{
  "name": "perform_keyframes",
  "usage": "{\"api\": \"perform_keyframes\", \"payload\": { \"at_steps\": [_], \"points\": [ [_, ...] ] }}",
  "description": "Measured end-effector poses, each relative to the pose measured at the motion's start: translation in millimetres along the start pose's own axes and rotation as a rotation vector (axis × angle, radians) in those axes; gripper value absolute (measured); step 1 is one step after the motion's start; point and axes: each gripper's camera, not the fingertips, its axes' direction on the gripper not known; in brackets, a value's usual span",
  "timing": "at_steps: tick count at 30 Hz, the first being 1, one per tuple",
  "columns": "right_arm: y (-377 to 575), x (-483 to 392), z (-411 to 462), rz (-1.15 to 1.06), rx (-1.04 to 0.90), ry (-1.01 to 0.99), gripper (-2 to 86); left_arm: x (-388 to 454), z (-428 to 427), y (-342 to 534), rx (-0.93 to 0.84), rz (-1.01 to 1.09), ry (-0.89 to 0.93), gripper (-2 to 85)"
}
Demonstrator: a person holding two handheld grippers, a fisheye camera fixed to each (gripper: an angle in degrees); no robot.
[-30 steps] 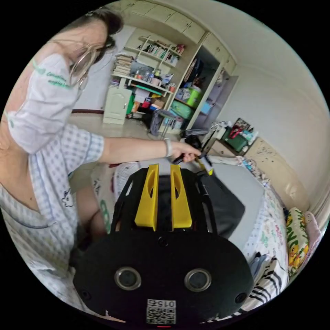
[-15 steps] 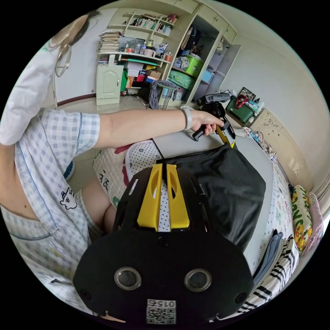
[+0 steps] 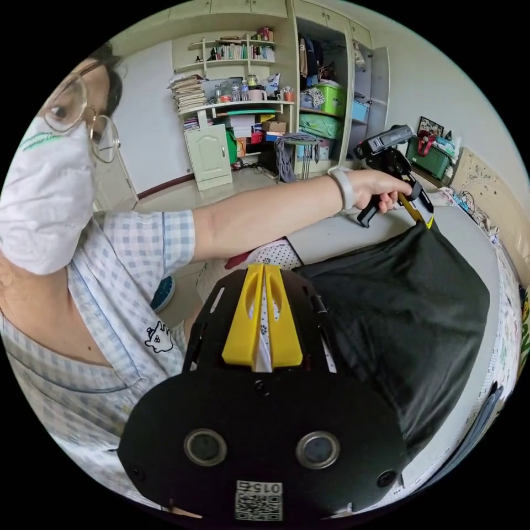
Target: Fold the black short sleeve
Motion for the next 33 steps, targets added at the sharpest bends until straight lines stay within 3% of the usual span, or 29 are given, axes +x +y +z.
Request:
{"api": "perform_keyframes", "payload": {
  "at_steps": [11, 19, 23, 29, 33],
  "points": [
    [19, -42, -1, -0.015, 0.021, 0.41, 7.6, -5, -22, -11, -0.006, 0.005, 0.016, 1.3],
    [24, -40, 10, 0.011, 0.044, 0.552, 2.0, -32, -38, -15, 0.0, 0.004, 0.022, 1.4],
    [19, -36, -8, 0.004, 0.117, 0.532, 0.6, -52, -45, -19, -0.002, 0.004, 0.016, 1.3],
    [17, -4, 1, 0.072, 0.052, 0.333, 1.3, -93, -54, -24, -0.027, -0.021, -0.036, 1.2],
    [18, 8, -5, 0.073, 0.052, 0.307, 3.4, -124, -57, -29, -0.039, -0.022, -0.033, 1.4]
  ]
}}
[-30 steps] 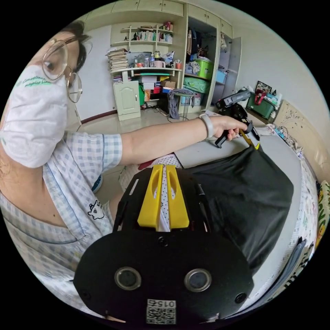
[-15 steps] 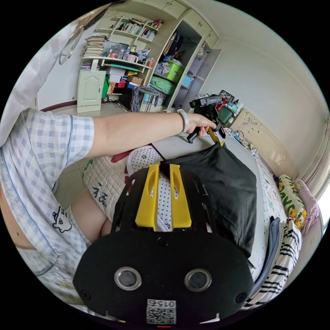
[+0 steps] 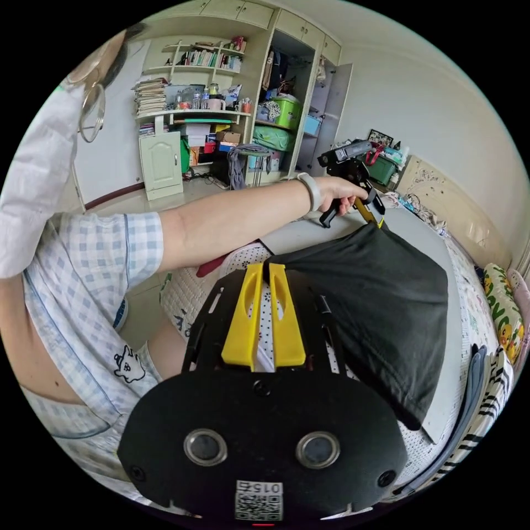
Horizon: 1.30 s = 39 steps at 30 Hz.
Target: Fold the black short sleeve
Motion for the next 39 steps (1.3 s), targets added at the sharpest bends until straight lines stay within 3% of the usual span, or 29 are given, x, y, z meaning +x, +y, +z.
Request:
{"api": "perform_keyframes", "payload": {
  "at_steps": [4, 8, 14, 22, 32, 39],
  "points": [
    [-8, 14, -13, -0.109, -0.063, -0.12, 9.2, -40, -3, -7, -0.013, -0.001, 0.0, 2.0],
    [-20, 88, -62, -0.021, 0.038, -0.319, 8.5, -86, -12, -12, -0.002, -0.011, 0.014, 4.3],
    [-16, 240, -94, 0.294, 0.107, 0.013, 9.8, -195, -40, -13, 0.07, -0.065, 0.152, 8.7],
    [4, 398, -48, 0.651, -0.07, -0.004, 15.0, -292, -41, -51, -0.016, -0.082, 0.21, 12.1],
    [5, 466, -1, 0.735, -0.217, -0.039, 15.7, -381, -79, -125, -0.054, -0.07, 0.181, 8.7],
    [25, 474, -14, 0.833, -0.157, -0.077, 8.2, -422, -146, -167, -0.028, 0.0, 0.156, 4.4]
  ]
}}
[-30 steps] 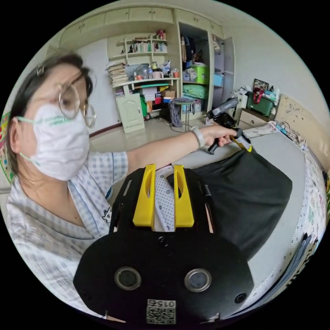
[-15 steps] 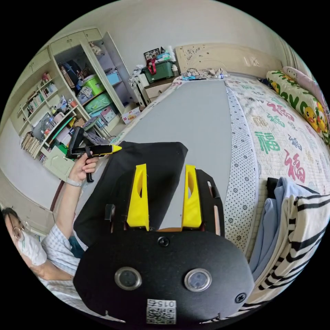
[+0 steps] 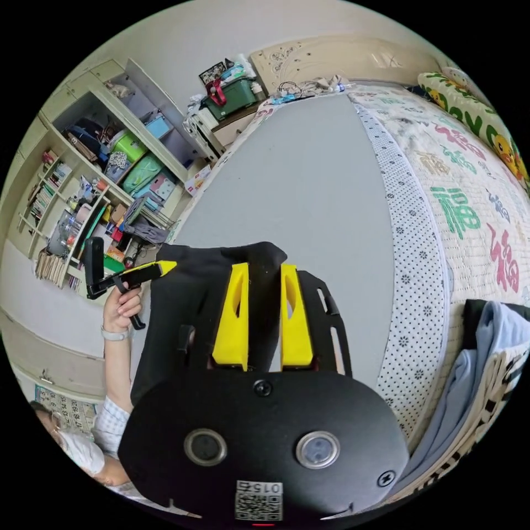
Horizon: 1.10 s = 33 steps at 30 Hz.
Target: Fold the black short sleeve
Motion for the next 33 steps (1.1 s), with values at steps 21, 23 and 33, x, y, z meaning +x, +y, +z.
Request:
{"api": "perform_keyframes", "payload": {
  "at_steps": [21, 23, 33],
  "points": [
    [385, -53, -462, -0.397, 0.836, 0.066, 4.3, 458, -480, 41, 0.503, 0.748, 0.253, 1.1],
    [424, -45, -500, -0.38, 0.897, 0.154, 4.3, 510, -476, 33, 0.507, 0.812, 0.289, 1.1],
    [486, 33, -567, -0.248, 0.966, 0.409, 4.3, 623, -394, -52, 0.478, 0.873, 0.382, 1.2]
  ]
}}
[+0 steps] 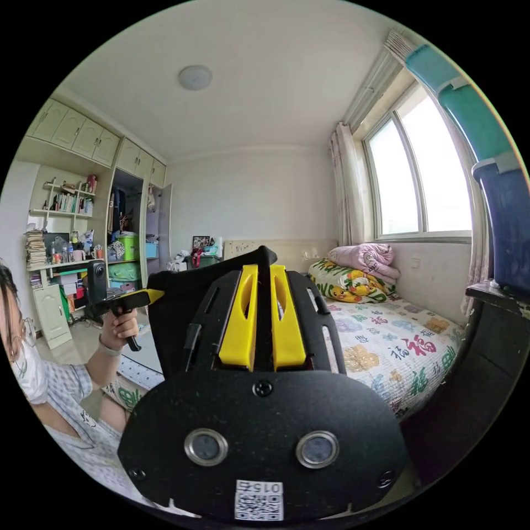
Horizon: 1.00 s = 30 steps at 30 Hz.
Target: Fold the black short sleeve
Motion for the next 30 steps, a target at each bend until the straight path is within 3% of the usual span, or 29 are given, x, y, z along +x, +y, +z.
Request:
{"api": "perform_keyframes", "payload": {
  "at_steps": [6, 14, 20, 24, 30],
  "points": [
    [6, 37, 54, -0.006, -0.041, 0.042, 4.4, -96, 42, -14, -0.041, -0.052, -0.049, 1.2],
    [42, 90, 253, 0.044, -0.296, 0.123, 4.6, -332, 126, 38, -0.238, -0.313, -0.19, 1.6],
    [81, 108, 385, -0.004, -0.538, 0.285, 5.3, -453, 165, 96, -0.31, -0.492, -0.247, 1.9],
    [112, 124, 426, 0.028, -0.609, 0.305, 6.2, -478, 168, 114, -0.348, -0.49, -0.275, 2.1],
    [123, 168, 412, 0.19, -0.51, 0.158, 6.4, -466, 154, 80, -0.384, -0.387, -0.352, 2.5]
  ]
}}
